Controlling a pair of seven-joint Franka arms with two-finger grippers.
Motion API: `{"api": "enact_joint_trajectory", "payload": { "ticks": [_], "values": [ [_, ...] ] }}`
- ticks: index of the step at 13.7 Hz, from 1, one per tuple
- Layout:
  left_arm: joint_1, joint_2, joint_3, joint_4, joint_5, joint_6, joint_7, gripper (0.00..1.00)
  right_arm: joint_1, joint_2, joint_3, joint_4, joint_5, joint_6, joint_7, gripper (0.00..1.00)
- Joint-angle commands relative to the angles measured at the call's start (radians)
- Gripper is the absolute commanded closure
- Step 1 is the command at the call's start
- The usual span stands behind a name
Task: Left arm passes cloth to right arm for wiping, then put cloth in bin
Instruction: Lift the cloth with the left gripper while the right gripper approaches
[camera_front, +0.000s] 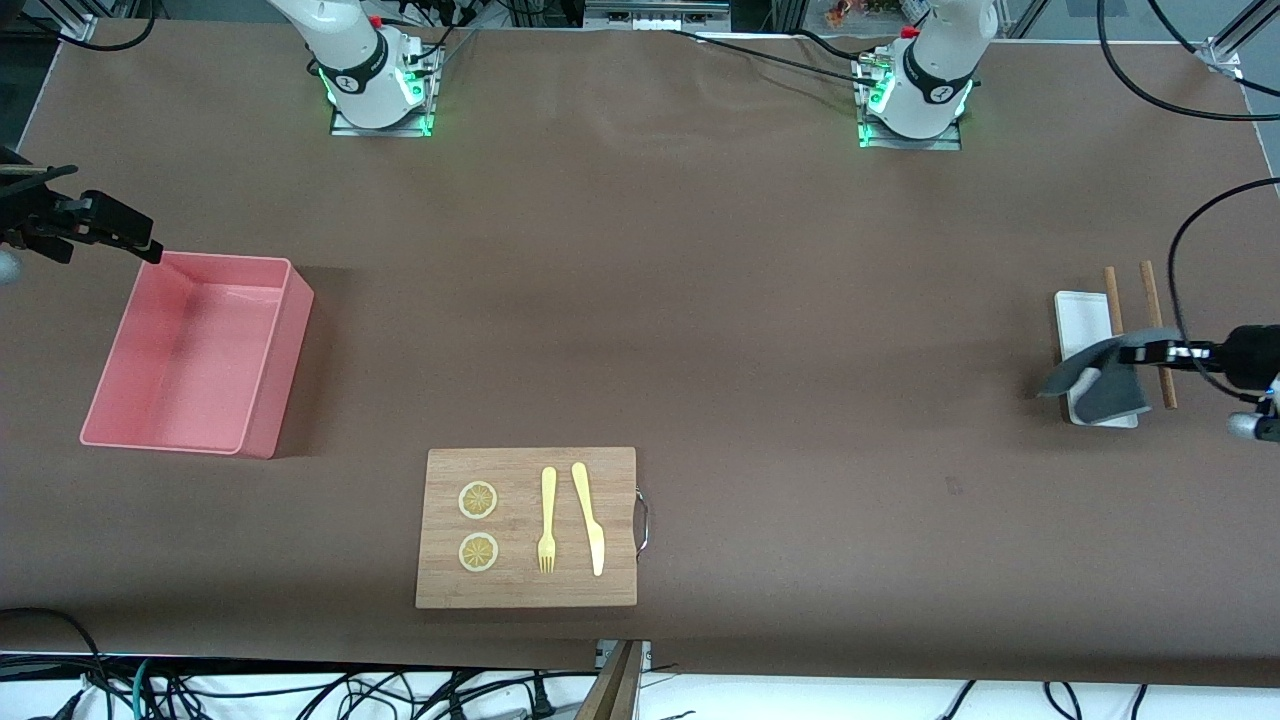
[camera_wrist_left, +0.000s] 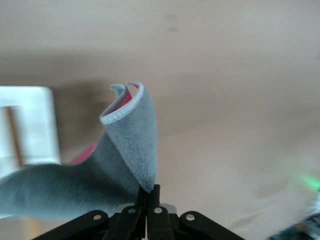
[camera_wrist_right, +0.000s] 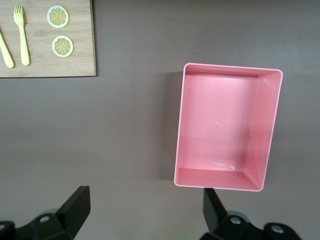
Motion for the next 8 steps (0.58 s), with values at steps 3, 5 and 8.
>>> {"api": "enact_joint_trajectory", "payload": {
  "ticks": [3,5,8],
  "values": [
    [-0.185,0.025,0.01,0.017,-0.333,-0.021,-0.406,1.0,0.007,0.012,0.001,0.023,0.013,0.002,0.003,0.0],
    [-0.295,0.042,0.012,0.017,-0.484,0.027,-0.608,1.0,0.025,0.023,0.001,0.023,0.01,0.002,-0.002,0.0],
    [-0.445,0.059,0.012,0.016,-0.644,0.168,-0.827,1.0,0.051,0.095,0.001,0.018,-0.028,0.021,-0.003,0.0]
  ]
}}
